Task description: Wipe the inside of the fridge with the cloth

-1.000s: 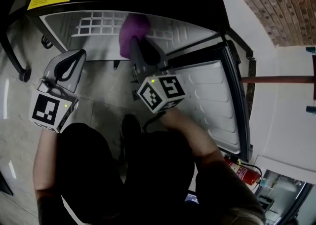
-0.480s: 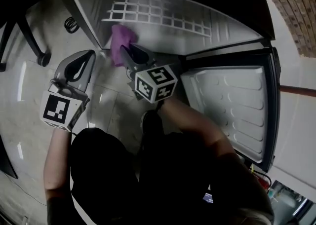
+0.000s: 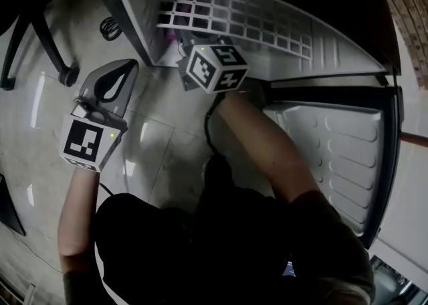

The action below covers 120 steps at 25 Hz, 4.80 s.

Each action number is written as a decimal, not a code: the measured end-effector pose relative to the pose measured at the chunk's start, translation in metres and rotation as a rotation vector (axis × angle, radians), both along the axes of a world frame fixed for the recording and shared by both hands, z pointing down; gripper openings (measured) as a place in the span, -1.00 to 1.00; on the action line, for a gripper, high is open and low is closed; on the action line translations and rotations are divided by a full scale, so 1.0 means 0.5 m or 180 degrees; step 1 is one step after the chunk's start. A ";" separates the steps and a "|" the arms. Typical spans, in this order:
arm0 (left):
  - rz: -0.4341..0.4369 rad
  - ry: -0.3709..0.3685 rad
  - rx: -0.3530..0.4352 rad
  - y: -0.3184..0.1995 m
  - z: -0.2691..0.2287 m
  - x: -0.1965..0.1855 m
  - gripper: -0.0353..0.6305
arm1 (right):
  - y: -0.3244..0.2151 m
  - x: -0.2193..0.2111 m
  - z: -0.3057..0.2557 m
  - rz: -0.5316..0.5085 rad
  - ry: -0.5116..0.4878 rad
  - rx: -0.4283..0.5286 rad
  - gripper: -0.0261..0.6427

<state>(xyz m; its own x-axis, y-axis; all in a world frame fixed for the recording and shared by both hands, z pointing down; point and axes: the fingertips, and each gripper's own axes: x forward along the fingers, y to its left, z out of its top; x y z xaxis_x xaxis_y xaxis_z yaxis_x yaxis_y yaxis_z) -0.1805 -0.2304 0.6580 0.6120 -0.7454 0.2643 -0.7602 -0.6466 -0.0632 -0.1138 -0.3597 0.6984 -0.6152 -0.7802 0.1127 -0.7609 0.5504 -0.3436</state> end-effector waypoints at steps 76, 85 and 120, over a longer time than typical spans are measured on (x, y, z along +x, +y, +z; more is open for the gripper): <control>0.0776 0.0251 -0.0508 -0.033 0.110 0.283 -0.84 | 0.071 0.537 0.016 0.2541 0.1233 -0.0487 -0.77; 0.0732 0.0226 -0.0516 -0.027 0.119 0.264 -0.84 | 0.075 0.546 0.130 0.2619 0.1268 -0.1158 -0.77; 0.0381 0.0373 -0.0755 0.064 -0.066 0.208 -0.84 | 0.243 0.317 0.018 0.1051 0.1384 -0.1447 -0.77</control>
